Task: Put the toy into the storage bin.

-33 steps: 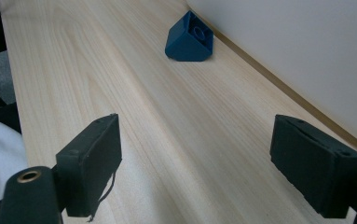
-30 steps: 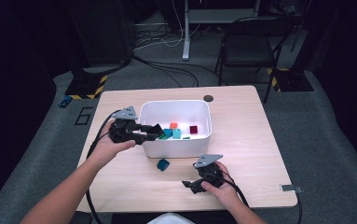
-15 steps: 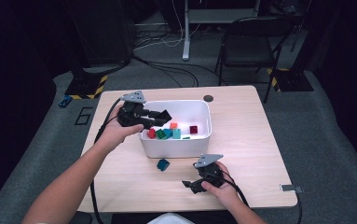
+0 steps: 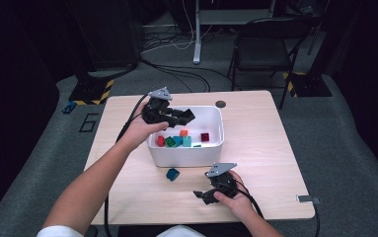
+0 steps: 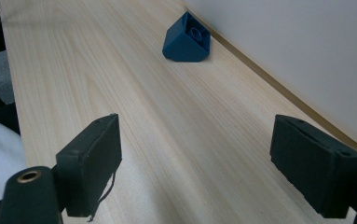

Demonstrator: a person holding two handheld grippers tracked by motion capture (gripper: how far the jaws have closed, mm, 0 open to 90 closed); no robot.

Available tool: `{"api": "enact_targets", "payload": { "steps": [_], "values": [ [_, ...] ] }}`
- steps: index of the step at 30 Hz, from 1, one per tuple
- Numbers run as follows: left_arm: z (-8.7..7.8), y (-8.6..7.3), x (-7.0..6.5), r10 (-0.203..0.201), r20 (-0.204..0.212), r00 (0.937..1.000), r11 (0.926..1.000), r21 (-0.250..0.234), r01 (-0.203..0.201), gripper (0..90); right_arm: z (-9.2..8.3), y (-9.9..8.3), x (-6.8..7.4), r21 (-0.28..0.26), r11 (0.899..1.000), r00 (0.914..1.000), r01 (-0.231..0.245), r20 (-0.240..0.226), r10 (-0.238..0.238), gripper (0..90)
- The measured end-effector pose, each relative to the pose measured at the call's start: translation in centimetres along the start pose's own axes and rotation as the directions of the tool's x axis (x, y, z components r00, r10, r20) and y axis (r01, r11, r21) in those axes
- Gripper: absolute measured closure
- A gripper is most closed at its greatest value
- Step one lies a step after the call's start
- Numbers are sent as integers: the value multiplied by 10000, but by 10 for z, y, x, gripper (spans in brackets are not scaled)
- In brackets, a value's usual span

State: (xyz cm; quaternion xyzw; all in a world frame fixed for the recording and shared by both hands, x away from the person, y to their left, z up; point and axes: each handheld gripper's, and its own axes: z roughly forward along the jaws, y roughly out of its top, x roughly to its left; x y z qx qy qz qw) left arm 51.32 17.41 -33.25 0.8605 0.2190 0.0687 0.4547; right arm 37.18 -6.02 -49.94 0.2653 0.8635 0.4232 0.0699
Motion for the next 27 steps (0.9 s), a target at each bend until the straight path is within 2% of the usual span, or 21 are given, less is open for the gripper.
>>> {"api": "enact_targets", "payload": {
  "steps": [14,21,27],
  "values": [
    [53,-5,16,153,202,9997,9985,523,-163,585,-2,0,-2,-77,10000,10000,34,4,-34,160],
    [71,-8,22,1,121,9999,9972,750,-10,583,-1,0,-1,-63,10000,10000,-8,-34,8,159],
    [84,-13,24,-5,197,9998,9916,1296,-21,582,-1,0,-1,-30,10000,10000,58,-48,-58,159]
  ]
}}
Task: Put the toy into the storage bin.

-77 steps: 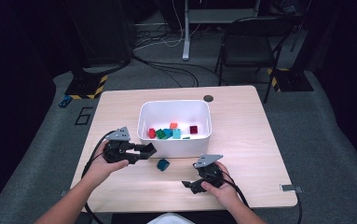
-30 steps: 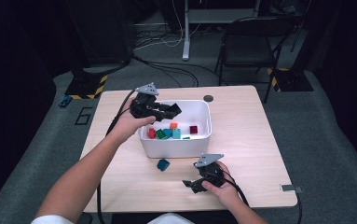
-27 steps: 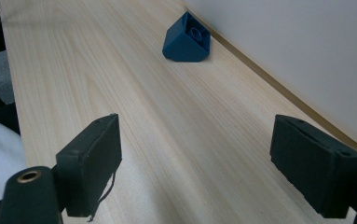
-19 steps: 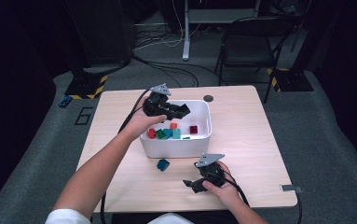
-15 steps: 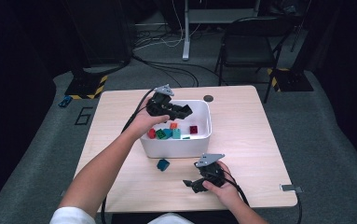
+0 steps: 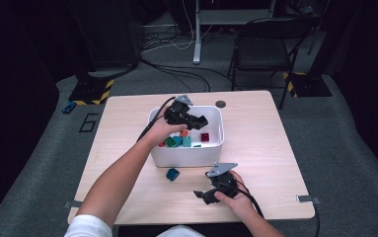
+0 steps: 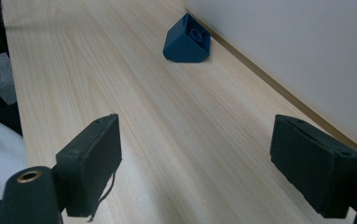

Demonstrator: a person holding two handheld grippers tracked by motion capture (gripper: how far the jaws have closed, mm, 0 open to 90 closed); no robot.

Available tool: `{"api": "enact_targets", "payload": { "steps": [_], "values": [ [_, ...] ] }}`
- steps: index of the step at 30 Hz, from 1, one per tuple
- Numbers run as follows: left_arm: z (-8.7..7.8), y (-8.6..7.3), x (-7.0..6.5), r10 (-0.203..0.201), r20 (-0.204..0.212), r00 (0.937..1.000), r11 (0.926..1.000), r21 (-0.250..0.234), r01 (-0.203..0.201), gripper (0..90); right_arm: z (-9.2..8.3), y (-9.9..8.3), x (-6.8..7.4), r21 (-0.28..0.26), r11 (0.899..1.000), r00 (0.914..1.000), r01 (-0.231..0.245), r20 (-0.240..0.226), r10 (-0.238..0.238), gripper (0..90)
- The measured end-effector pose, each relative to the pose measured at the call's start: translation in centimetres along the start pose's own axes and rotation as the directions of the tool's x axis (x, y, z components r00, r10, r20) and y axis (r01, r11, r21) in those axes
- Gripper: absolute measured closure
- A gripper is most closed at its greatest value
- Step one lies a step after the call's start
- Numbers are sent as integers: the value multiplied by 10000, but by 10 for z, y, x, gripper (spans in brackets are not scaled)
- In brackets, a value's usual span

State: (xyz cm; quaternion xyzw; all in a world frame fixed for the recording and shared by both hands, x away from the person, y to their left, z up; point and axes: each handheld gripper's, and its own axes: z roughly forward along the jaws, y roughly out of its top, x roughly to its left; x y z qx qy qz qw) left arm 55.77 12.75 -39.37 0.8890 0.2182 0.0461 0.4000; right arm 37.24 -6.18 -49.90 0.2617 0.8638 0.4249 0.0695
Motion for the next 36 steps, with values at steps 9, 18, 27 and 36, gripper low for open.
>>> {"api": "enact_targets", "payload": {
  "steps": [9,18,27,36],
  "values": [
    [6,-2,0,46,-34,10000,9996,272,-45,540,0,0,0,5,10000,10000,-58,30,58,159],
    [-8,-1,-2,30,-290,9996,10000,82,-27,456,0,0,0,23,10000,10000,-83,39,83,159],
    [-50,-1,-8,-42,-492,9988,9974,-717,7,452,1,0,-1,57,10000,10000,-43,42,43,159],
    [-81,-5,-14,47,-708,9975,9954,-953,-115,442,2,0,0,106,9999,10000,-89,30,88,159]
  ]
}}
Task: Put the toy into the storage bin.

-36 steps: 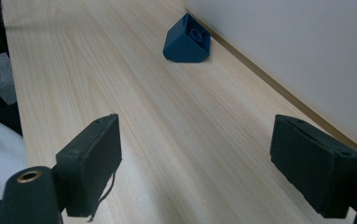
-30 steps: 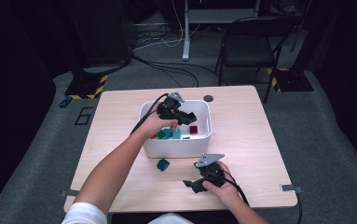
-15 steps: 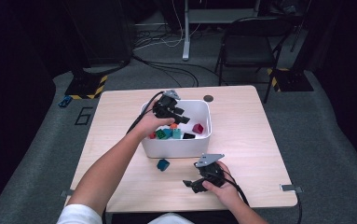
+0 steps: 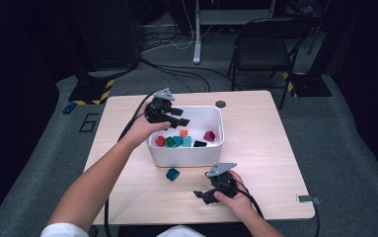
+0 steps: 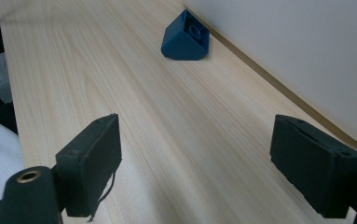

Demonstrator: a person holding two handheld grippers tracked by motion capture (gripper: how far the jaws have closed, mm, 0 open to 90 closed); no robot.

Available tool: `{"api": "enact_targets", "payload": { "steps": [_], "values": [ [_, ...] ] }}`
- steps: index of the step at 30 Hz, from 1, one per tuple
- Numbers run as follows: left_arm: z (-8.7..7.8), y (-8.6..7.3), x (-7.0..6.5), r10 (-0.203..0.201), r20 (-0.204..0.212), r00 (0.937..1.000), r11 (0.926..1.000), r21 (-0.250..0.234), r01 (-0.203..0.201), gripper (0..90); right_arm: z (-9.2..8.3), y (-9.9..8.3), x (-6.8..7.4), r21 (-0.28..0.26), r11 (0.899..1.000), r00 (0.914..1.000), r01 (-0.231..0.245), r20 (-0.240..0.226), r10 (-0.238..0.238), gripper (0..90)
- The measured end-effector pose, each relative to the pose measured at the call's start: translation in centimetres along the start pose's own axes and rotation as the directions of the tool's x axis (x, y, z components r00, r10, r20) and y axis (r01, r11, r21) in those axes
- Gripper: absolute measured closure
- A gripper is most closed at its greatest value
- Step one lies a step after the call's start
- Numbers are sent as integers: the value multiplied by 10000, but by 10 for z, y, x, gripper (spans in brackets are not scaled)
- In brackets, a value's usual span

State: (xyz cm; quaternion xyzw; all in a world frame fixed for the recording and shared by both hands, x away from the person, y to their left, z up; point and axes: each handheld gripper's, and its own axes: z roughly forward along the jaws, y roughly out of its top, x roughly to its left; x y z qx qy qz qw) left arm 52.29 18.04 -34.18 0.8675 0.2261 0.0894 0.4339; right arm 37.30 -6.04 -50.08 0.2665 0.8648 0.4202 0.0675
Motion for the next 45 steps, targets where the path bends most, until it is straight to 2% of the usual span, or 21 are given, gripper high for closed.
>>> {"api": "enact_targets", "payload": {
  "steps": [9,15,25,30,38,45],
  "values": [
    [-25,-1,-6,46,-213,9998,9998,-196,-50,434,1,0,0,-8,10000,10000,-15,1,15,159],
    [-45,-5,-20,429,-114,9990,9987,-254,-432,434,0,0,-1,4,10000,10000,-22,20,22,159],
    [-72,-25,-37,563,-34,9984,9980,-284,-564,435,1,0,0,17,10000,10000,-12,7,12,159],
    [-82,-39,-47,472,-87,9988,9979,-449,-476,434,1,0,0,15,10000,10000,-23,14,23,159],
    [-81,-65,-62,367,189,9991,9984,-447,-358,433,1,0,1,61,10000,10000,-55,23,55,159],
    [-71,-88,-70,359,191,9992,9993,-97,-358,416,1,0,1,109,9999,10000,-88,45,87,159]
  ]
}}
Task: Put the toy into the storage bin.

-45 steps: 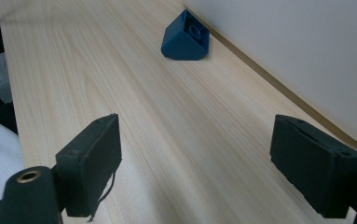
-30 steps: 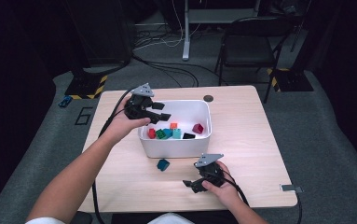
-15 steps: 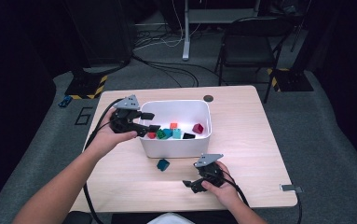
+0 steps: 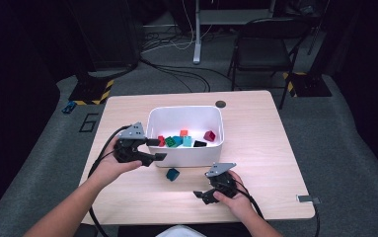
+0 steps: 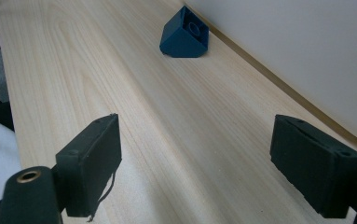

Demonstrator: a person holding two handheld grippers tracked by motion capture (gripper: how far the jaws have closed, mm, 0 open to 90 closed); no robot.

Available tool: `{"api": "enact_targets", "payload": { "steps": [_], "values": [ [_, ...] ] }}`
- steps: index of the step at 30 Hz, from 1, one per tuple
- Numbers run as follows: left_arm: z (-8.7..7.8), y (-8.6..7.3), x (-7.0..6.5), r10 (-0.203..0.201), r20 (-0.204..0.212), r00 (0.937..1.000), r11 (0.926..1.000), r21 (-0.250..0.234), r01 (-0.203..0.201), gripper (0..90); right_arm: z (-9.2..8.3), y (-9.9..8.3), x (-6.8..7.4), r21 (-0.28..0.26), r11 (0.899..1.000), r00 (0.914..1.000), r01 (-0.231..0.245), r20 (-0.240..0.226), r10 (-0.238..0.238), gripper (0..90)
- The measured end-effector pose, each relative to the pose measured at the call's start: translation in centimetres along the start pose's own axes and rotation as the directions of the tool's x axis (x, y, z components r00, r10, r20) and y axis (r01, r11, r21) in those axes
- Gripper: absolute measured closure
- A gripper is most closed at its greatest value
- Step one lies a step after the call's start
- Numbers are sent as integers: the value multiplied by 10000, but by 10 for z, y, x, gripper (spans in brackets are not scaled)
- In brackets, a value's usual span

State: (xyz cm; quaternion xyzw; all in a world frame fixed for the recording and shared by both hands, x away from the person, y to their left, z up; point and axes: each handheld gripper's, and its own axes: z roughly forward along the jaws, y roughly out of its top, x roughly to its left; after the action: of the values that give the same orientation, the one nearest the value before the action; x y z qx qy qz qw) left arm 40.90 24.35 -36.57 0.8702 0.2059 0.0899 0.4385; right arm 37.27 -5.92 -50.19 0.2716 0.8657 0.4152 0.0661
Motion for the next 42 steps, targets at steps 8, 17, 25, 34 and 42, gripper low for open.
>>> {"api": "enact_targets", "payload": {
  "steps": [8,17,25,34,42],
  "values": [
    [13,-21,-5,-144,136,9998,9995,289,140,411,0,0,0,-38,10000,10000,16,-12,-16,159],
    [23,-45,-5,-591,-52,9982,9980,212,592,400,0,0,0,-53,10000,10000,37,6,-37,159],
    [40,-68,-2,-1129,109,9935,9930,367,1124,392,1,0,1,-18,10000,10000,67,-10,-67,159],
    [58,-83,-1,-1372,-76,9905,9893,488,1374,389,0,0,0,-56,10000,10000,78,-9,-78,159],
    [77,-91,-2,-1449,-71,9894,9860,820,1450,390,0,0,0,-80,9999,9999,147,-30,-147,160]
  ]
}}
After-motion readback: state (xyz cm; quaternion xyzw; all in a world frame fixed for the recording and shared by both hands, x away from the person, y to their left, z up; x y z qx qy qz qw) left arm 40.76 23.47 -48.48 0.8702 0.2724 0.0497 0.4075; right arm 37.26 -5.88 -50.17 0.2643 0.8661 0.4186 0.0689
